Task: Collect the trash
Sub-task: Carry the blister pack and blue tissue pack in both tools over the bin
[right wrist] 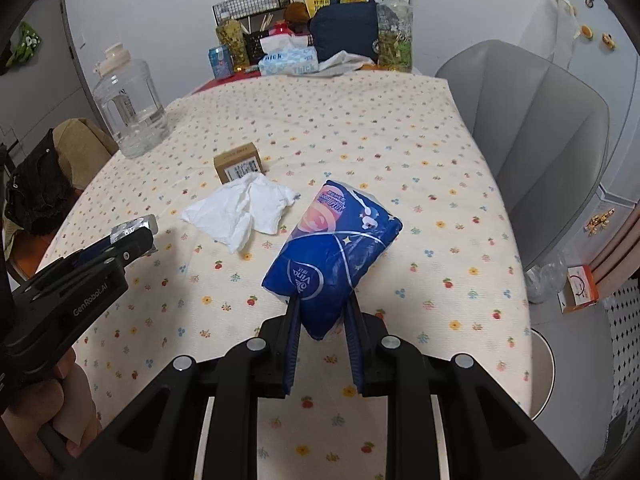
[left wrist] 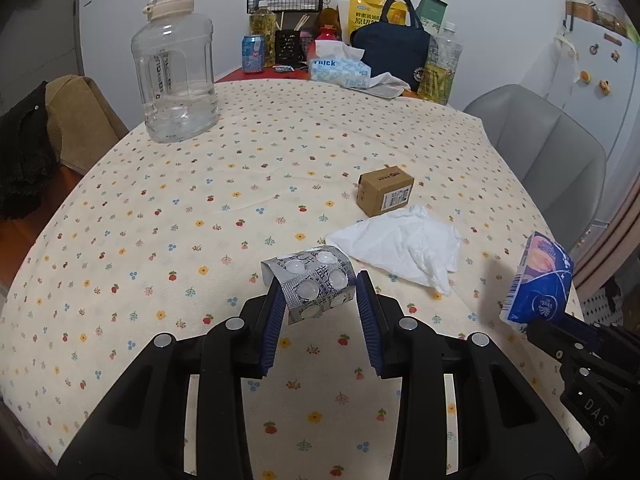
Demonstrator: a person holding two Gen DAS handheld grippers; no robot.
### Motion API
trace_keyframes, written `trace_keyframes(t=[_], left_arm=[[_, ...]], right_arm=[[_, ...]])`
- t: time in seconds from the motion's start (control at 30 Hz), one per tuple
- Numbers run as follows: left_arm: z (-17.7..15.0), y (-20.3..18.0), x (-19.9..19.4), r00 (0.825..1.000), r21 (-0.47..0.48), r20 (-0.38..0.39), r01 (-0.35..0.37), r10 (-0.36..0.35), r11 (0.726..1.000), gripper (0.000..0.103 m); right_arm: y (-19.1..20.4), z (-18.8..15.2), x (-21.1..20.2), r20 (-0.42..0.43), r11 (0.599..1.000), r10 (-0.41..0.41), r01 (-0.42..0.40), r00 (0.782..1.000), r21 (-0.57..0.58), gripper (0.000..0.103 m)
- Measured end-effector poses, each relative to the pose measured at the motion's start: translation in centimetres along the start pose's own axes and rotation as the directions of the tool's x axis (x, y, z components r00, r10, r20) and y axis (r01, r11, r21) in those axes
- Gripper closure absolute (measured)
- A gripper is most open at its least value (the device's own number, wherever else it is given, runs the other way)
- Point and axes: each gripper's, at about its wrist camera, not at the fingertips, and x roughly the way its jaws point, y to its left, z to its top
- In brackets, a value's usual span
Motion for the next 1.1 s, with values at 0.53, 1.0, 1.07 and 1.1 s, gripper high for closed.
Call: trace_keyframes(t=[0.53, 1.0, 1.07, 1.1], left_arm=[[0.5, -6.5, -3.2, 0.996, 0.099, 0.053, 0.064, -0.07, 0.993, 0.067], [1.1, -14.7, -4.6, 0.985, 0.216, 0.067, 0.141, -0.159, 0.966, 0.067], [1.1, -15.7, -4.6, 0.984, 0.229, 0.064, 0.15, -0.168, 0.962, 0.067], [1.1, -16.4, -4.6, 0.983, 0.238, 0.062, 0.156, -0.175, 0.959, 0.067]], right_arm=[[-6.1, -1.0, -5.9, 0.089, 0.994, -0.063, 0.055, 0.994, 0.097, 0.082], [-13.0, -1.8, -9.5, 0.142, 0.971, -0.153, 0.122, 0.978, 0.203, 0.081], [-13.9, -2.1, -9.7, 0.141, 0.968, -0.162, 0.129, 0.977, 0.214, 0.081], [-14.5, -2.2, -9.9, 0.142, 0.966, -0.167, 0.134, 0.976, 0.221, 0.081]])
